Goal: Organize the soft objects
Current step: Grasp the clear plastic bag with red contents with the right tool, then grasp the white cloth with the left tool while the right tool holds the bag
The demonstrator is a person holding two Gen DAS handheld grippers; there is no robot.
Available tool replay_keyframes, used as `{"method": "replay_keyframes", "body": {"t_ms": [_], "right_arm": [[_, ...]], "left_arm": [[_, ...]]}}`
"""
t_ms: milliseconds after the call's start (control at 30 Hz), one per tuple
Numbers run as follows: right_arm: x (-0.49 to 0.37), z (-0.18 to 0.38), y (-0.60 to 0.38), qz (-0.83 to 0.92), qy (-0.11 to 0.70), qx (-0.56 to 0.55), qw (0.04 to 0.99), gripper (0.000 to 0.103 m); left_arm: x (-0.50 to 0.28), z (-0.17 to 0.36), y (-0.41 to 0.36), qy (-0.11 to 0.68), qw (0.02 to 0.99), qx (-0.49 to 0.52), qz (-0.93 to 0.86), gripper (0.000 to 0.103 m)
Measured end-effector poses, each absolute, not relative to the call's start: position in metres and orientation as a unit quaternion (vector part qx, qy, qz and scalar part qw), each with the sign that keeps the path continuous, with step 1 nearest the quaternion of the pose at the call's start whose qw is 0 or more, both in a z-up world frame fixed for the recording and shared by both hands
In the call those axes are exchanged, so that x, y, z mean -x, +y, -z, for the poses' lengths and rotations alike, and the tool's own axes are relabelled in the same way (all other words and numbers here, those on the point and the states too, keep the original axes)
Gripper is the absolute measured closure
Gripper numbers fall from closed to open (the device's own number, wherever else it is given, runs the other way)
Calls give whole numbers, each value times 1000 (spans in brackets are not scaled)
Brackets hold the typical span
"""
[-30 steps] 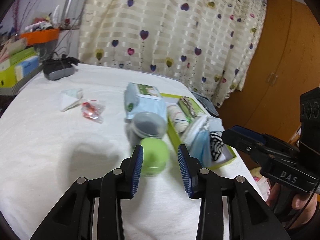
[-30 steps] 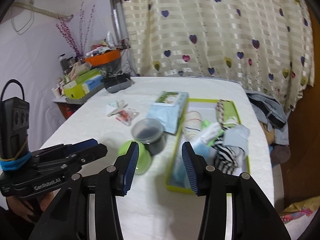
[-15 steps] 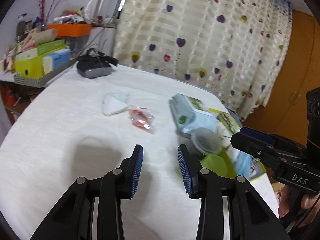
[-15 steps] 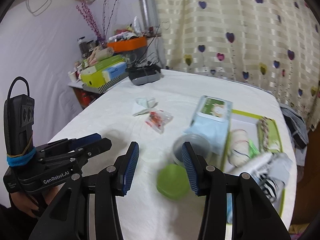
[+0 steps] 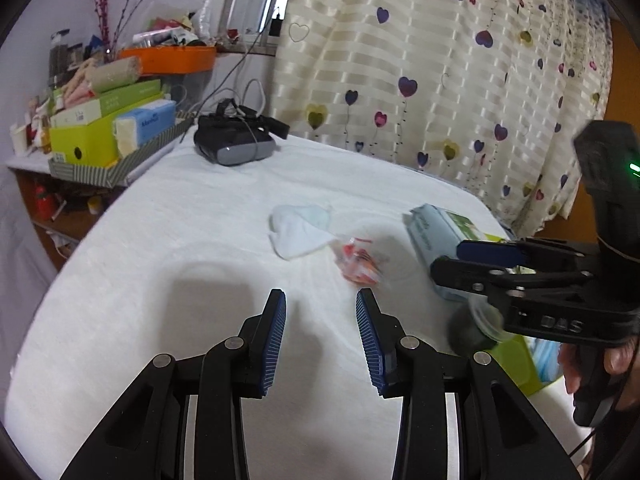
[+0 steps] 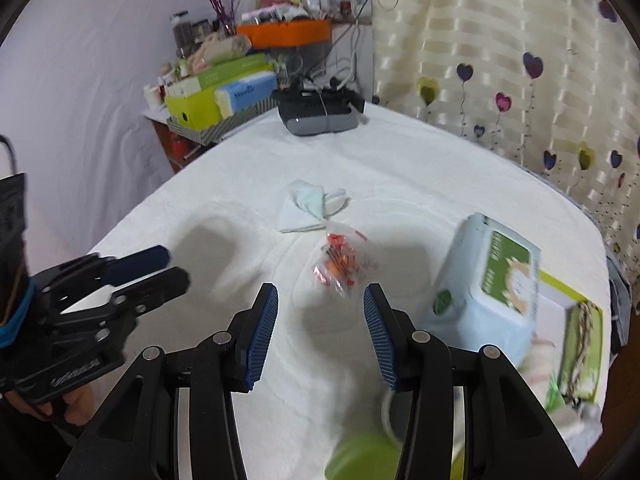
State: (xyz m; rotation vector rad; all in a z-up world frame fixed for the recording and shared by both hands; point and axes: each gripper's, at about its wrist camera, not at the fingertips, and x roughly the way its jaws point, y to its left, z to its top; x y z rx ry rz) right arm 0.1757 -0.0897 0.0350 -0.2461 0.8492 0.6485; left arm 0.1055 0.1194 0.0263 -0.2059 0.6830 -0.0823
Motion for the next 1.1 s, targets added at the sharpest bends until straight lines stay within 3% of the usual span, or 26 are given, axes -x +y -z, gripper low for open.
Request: {"method": "replay_keyframes", "body": {"t_ms": [567, 633, 733, 867, 1100], "right_arm": [[-265, 30, -32, -237, 526, 151, 802, 57], [-268, 32, -34, -237, 527, 150, 802, 71], [-266, 28, -38, -243, 520, 150, 805, 78], [-260, 10, -48, -251, 495, 145, 819, 79], [-249, -13, -69, -261, 466, 129, 836, 79]], "left_arm": [[-153, -25, 152, 343, 932, 105, 47, 61], [-162, -23, 150, 348, 930, 105, 49, 61], [-177, -18, 147, 358, 926, 105, 54, 61], [-200, -12, 140, 367, 923, 102, 60, 52], [-240, 8, 126, 394, 913, 95, 47, 51]]}}
